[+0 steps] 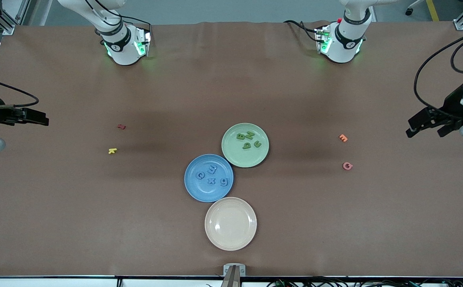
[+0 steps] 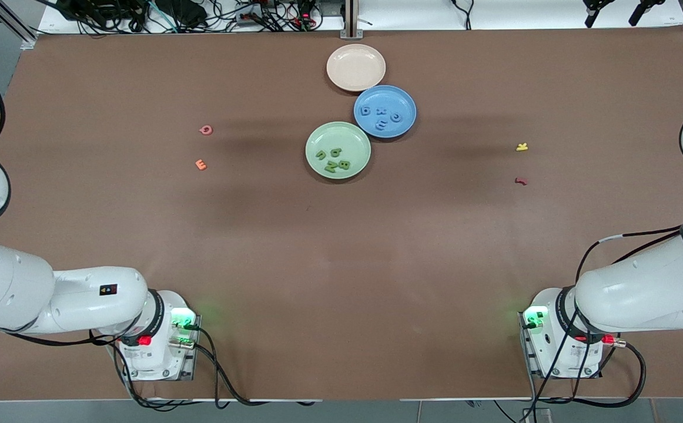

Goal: Sort letters by color into matching plates

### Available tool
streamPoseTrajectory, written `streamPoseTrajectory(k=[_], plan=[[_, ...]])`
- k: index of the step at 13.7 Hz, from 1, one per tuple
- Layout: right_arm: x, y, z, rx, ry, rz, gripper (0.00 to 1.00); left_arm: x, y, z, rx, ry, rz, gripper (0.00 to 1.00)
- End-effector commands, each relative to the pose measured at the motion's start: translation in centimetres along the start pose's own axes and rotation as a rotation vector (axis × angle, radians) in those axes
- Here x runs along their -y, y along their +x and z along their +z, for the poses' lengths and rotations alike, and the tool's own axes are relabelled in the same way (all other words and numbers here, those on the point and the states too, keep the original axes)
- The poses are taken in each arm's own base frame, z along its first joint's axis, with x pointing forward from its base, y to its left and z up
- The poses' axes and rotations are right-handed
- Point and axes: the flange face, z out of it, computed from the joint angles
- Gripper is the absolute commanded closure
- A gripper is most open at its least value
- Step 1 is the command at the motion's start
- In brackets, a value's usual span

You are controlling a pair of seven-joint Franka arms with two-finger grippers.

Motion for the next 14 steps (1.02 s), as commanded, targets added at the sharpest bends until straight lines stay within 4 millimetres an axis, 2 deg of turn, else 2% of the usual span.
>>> streamPoseTrajectory(k=[1, 4, 6, 9, 14], plan=[[-0.4, -0.7, -1.9, -0.017, -0.002, 0.02, 0.0, -0.4, 0.3, -1.9, 0.013, 0.032, 0.02, 0.01], [0.0, -0.9, -1.8, -0.006, 0.018, 0.012, 0.0, -0.8, 0.2, -1.9, 0.023, 0.032, 0.026, 0.01], [0.0, -2.0, -2.8, -0.014, 0.018, 0.003, 0.0, -0.7, 0.5, -3.1, -0.002, 0.029, 0.025, 0.01], [0.5, -2.9, -4.2, -0.051, 0.019, -0.006, 0.0, -0.7, 0.7, -3.6, -0.011, 0.027, 0.027, 0.0], [-0.3, -6.2, -4.1, -0.089, 0.024, 0.007, 0.0, -0.6, 0.7, -3.4, -0.006, 0.029, 0.027, 0.0]])
